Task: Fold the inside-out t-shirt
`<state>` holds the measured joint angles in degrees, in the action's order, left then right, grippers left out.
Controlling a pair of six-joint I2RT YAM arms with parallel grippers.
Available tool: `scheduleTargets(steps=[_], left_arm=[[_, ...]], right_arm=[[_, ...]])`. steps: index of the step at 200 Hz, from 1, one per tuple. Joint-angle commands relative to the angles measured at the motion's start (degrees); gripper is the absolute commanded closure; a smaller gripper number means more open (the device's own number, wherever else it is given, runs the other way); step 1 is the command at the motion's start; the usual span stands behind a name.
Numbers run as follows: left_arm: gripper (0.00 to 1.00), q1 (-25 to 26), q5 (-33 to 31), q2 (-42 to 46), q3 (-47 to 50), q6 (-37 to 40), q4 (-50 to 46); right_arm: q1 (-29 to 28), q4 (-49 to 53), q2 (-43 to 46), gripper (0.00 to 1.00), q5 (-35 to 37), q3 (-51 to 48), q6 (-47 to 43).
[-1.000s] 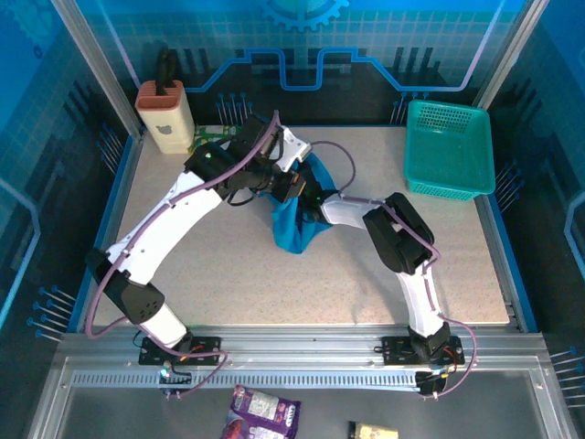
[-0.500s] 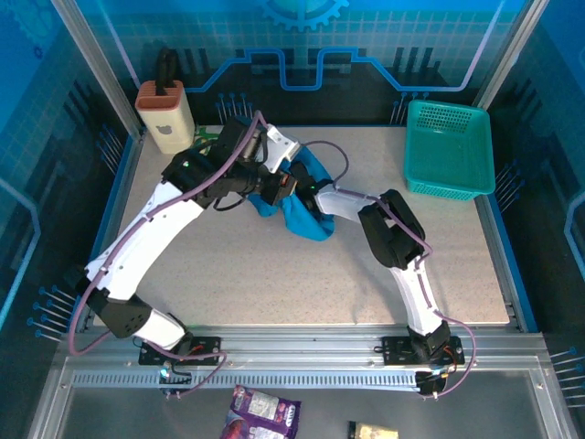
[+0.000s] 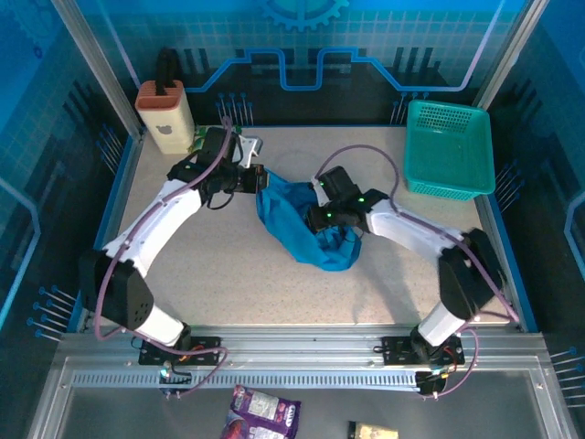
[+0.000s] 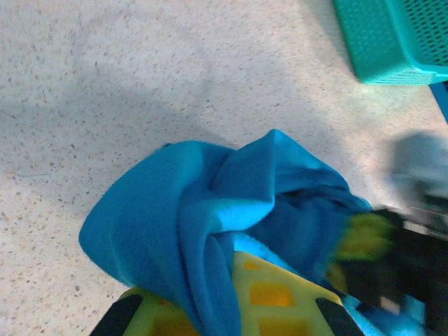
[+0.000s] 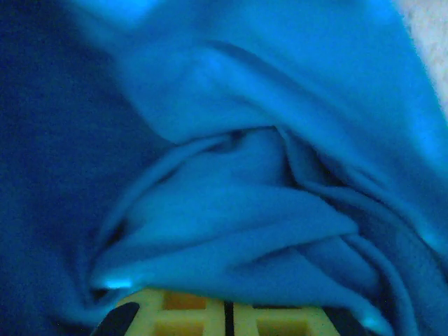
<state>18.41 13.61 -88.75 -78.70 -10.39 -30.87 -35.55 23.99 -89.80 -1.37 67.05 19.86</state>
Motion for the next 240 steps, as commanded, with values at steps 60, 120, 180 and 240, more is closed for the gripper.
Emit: scheduleTargets(steps=[60, 120, 180, 240], left_arm=[[1.00, -6.2, 7.0, -9.7, 11.8, -8.8, 20.2], [1.00, -19.6, 10.7, -2.2, 26.9, -18.1, 32.5], [1.00, -27.9, 9.7, 6.8, 32.7, -16.5, 28.2], [1.00, -27.1, 17.1, 3.1, 31.7, -15.4, 25.7]], right_arm=[[2.6, -0.3, 23.6, 1.00, -5.1, 3.7, 2.7], [8.1, 4.7, 33.5, 1.00, 10.9, 4.5, 3.9], [24.9, 11.0, 30.5, 1.00, 5.1, -8.2, 13.0], [24.8, 16.8, 14.8, 0.58, 0.5, -7.8, 8.6]])
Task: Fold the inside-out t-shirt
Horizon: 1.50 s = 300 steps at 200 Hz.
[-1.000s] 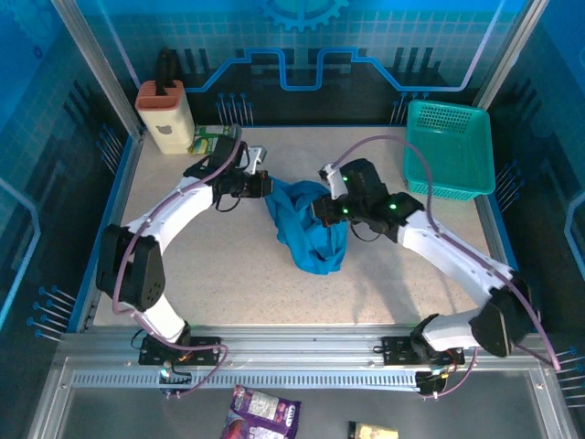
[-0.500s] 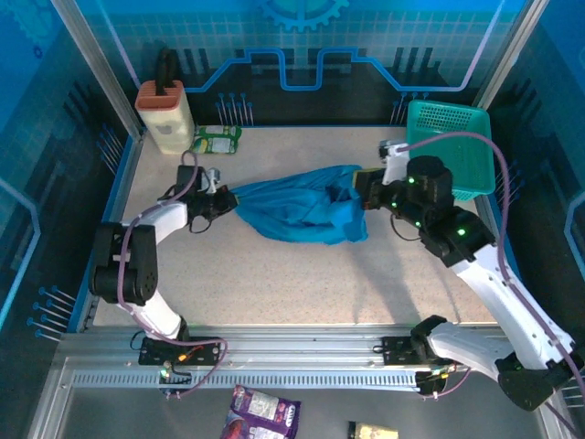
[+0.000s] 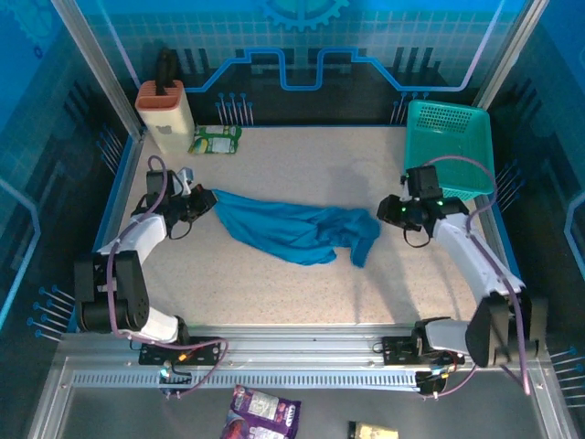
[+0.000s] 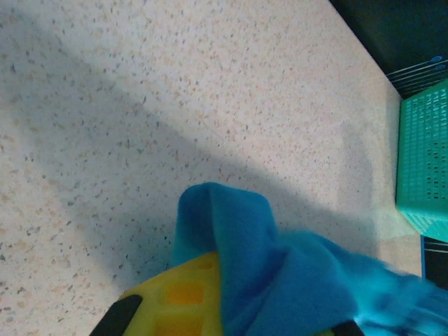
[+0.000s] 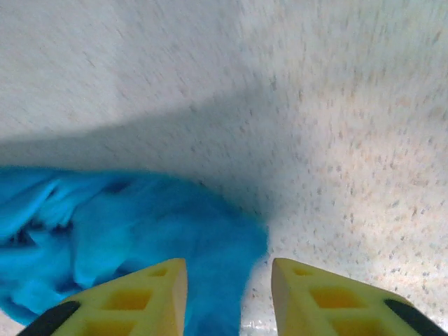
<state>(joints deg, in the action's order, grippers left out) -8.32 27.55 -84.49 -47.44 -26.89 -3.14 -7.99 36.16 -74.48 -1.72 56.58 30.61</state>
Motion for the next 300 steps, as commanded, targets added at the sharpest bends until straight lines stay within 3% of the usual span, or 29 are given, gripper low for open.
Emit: scheduleTargets(steps=[1, 34, 87, 142, 153, 159, 175, 193, 266, 300], left_arm=[[1.00, -0.3, 3.2, -1.1, 0.5, 1.1, -2.1], [1.00, 0.1, 3.1, -1.3, 0.5, 1.6, -2.7], [1.00, 0.6, 2.6, -0.4, 0.1, 1.9, -3.4], [1.00, 0.8, 2.4, 0.8, 0.3, 2.4, -4.5], [1.00, 0.8, 2.5, 1.1, 0.3, 2.4, -4.7], [1.00, 0.8, 2.4, 1.3, 0.2, 2.5, -4.9], [1.00, 0.8, 2.2, 2.2, -0.1, 2.8, -5.7], [1.00, 0.8, 1.5, 3.6, -0.6, 2.9, -6.4], [1.00, -0.1, -1.7, 8.9, -4.3, 1.1, -6.9], [1.00, -2.3, -1.0, 9.9, -4.5, -0.4, -5.9]], right_arm=[[-2.9, 4.7, -0.4, 0.58, 1.0, 2.8, -2.3], [-12.5, 5.8, -1.7, 0.52, 3.2, 5.6, -7.0], [-25.1, 6.6, -15.5, 0.48, 7.2, 10.4, -7.4], [-26.1, 5.2, -28.0, 0.45, 11.4, 11.9, -8.0], [-26.0, 4.6, -29.1, 0.51, 12.6, 11.9, -8.2], [-25.8, 4.8, -29.2, 0.60, 13.7, 12.0, -8.2], [-25.3, 5.2, -26.7, 0.84, 16.9, 12.2, -8.4], [-24.2, 6.3, -20.7, 1.00, 19.7, 13.3, -9.5], [-15.1, 9.4, 2.4, 1.00, 23.4, 31.2, -17.9], [-8.6, 9.7, 11.2, 1.00, 29.4, 33.2, -19.1]])
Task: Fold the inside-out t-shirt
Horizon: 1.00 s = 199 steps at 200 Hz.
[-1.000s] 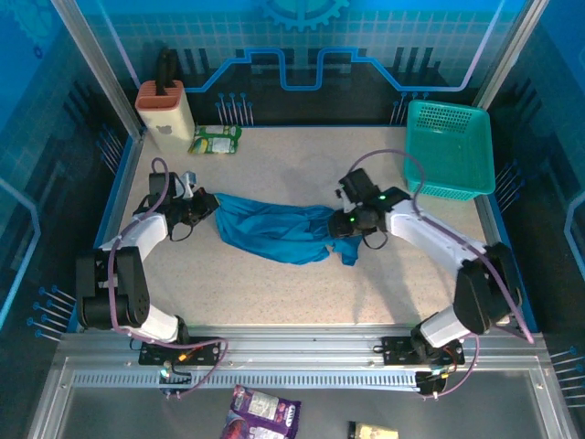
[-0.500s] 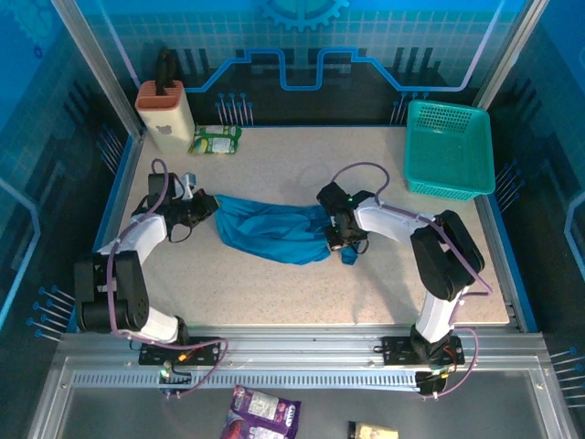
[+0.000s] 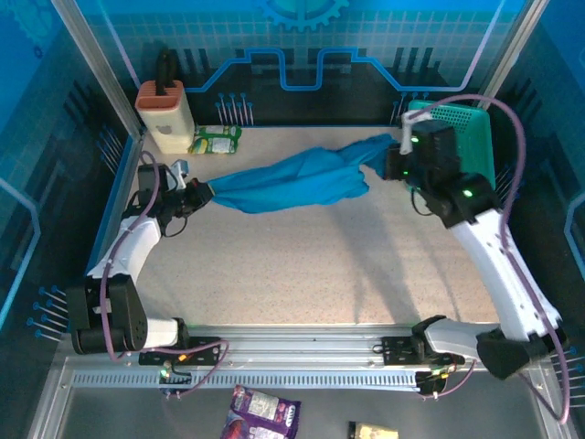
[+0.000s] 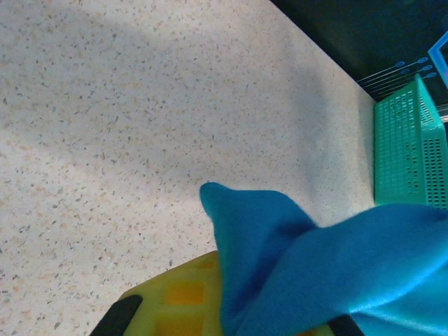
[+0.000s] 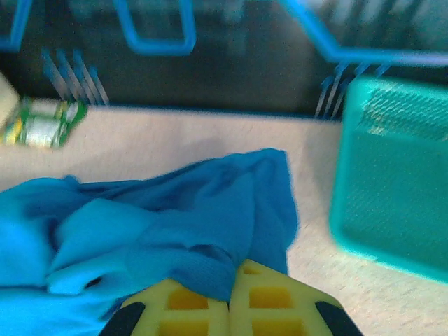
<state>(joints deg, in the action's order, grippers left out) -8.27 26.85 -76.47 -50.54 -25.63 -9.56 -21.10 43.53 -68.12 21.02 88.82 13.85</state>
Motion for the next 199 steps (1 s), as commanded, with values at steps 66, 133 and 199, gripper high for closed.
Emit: scheduleTargets(steps=[66, 133, 199], left_arm=[[1.00, -8.2, 3.0, 1.8, -1.5, -5.1, 3.6], [1.00, -7.4, 10.8, -2.2, -14.0, -7.7, 6.6], [1.00, 0.8, 9.3, 0.6, -2.5, -1.1, -4.0]], right_arm=[[21.4, 4.2, 10.6, 1.00, 1.6, -5.1, 0.3], [24.7, -0.2, 2.7, 1.00, -13.6, -4.5, 4.3], [23.8, 5.8, 2.6, 0.77, -17.3, -20.3, 6.5]])
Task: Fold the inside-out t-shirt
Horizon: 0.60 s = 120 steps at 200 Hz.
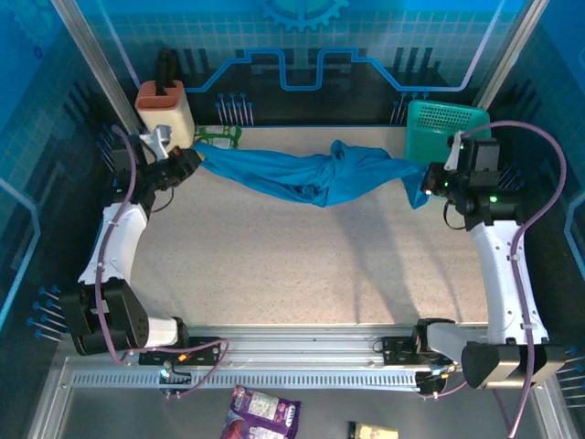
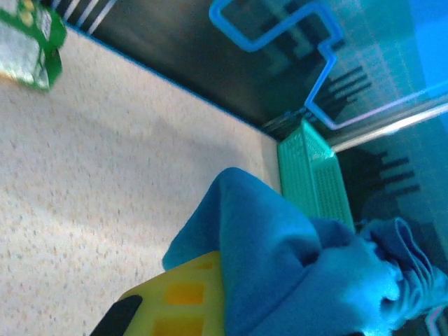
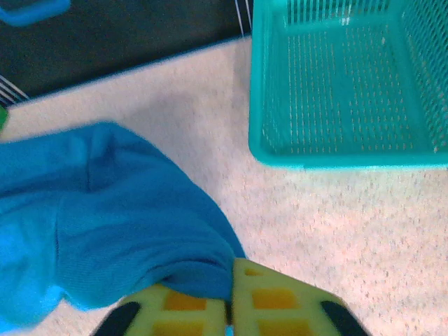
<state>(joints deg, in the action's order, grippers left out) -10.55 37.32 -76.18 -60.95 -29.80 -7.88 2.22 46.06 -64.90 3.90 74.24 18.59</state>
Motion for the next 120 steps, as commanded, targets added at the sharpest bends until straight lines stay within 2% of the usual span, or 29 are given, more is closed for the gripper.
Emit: scheduleTargets(steps=[1, 17, 39, 85, 120], left_arm=[[1.00, 3.2, -1.1, 0.3, 8.3, 3.0, -5.6], [0.99, 4.2, -1.1, -1.1, 13.9, 1.7, -2.2], [1.00, 4.5, -1.5, -2.4, 18.0, 0.3, 1.8], [1.00, 4.5, -2.5, -2.7, 16.3, 1.8, 0.4], [1.00, 4.5, -2.7, -2.3, 15.3, 2.8, -1.1]], right_arm=[[0.4, 3.4, -0.7, 0.76, -0.1, -5.9, 1.8], [-2.9, 3.4, -1.5, 0.71, 1.4, -7.6, 2.6], [-11.0, 2.2, -3.8, 0.68, 2.3, -7.1, 4.4], [-29.7, -4.4, -15.6, 0.68, -3.0, -5.9, 8.7], [-39.1, -10.1, -27.8, 0.67, -3.5, -4.0, 10.9]])
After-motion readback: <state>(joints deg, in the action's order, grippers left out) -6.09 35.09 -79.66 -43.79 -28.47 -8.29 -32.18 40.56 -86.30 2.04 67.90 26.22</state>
